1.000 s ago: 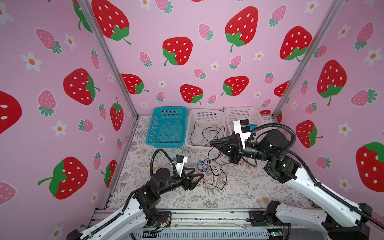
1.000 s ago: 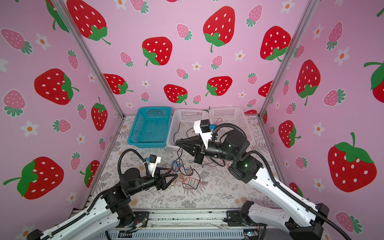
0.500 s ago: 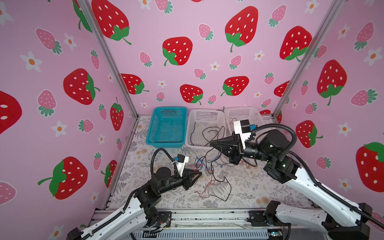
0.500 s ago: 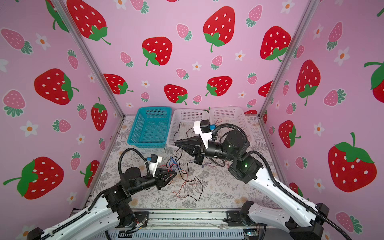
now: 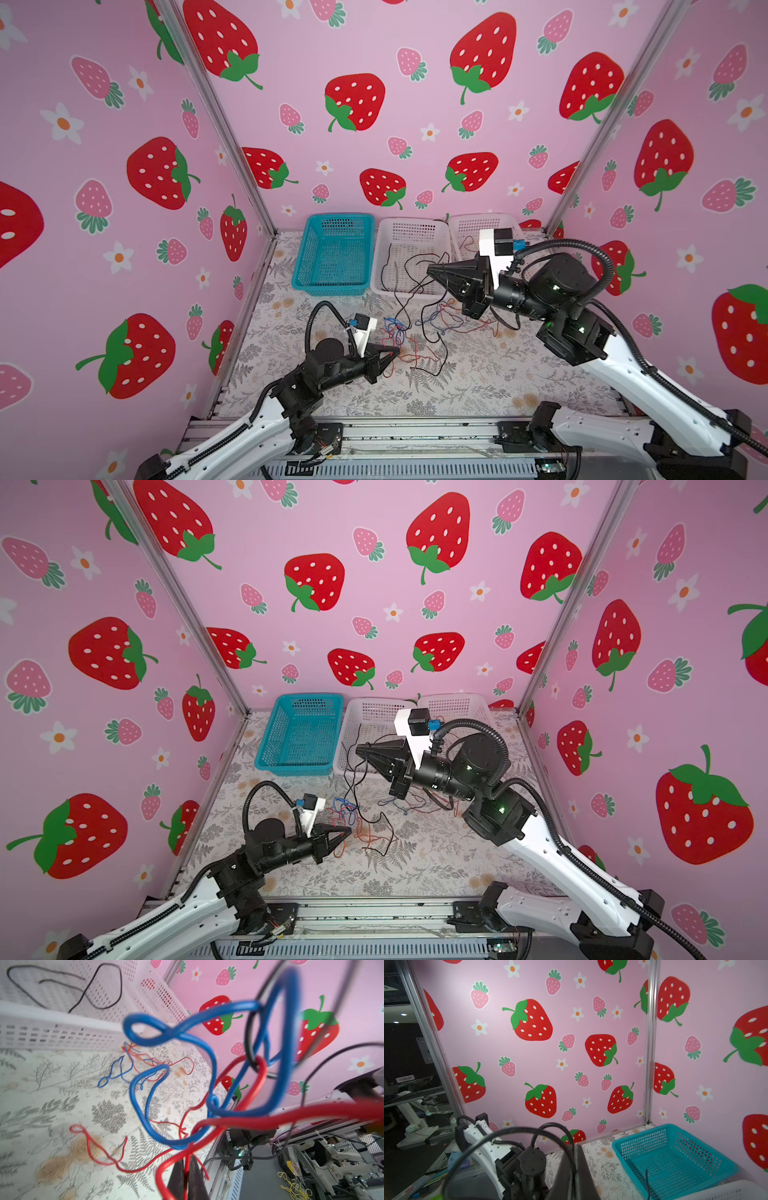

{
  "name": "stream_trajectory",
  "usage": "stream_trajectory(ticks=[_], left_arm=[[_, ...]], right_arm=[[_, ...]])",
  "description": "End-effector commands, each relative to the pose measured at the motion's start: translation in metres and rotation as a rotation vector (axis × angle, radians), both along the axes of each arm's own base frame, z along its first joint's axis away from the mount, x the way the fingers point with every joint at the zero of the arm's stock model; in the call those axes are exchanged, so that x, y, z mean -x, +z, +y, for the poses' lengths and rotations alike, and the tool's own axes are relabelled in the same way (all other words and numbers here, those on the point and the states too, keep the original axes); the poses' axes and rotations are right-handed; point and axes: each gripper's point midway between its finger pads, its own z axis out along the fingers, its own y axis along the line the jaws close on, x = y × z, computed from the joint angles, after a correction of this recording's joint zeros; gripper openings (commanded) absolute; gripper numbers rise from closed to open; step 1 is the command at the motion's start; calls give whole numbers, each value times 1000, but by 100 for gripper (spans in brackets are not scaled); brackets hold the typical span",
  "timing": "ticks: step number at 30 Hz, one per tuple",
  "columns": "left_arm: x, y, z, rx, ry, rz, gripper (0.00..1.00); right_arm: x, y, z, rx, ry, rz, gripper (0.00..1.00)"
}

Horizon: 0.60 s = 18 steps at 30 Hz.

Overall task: Untangle the cables
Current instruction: 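Lift the right gripper above the white baskets while the left gripper holds wires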

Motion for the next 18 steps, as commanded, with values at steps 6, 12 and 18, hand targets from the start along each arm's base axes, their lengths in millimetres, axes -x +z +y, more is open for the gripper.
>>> stream_trajectory(ticks=[6,12,18], left_arm=[[-4,-64,29,-135,140,105,0],[-9,-84,47,-198,223,132,0],[-9,-101,54,-215,246,173,0]], right_arm=[[-14,64,-26,-62,-181,-101,0],[-33,106,-34,-77,-310,-113,0],[-68,137,-24,-44,-417,-112,0]])
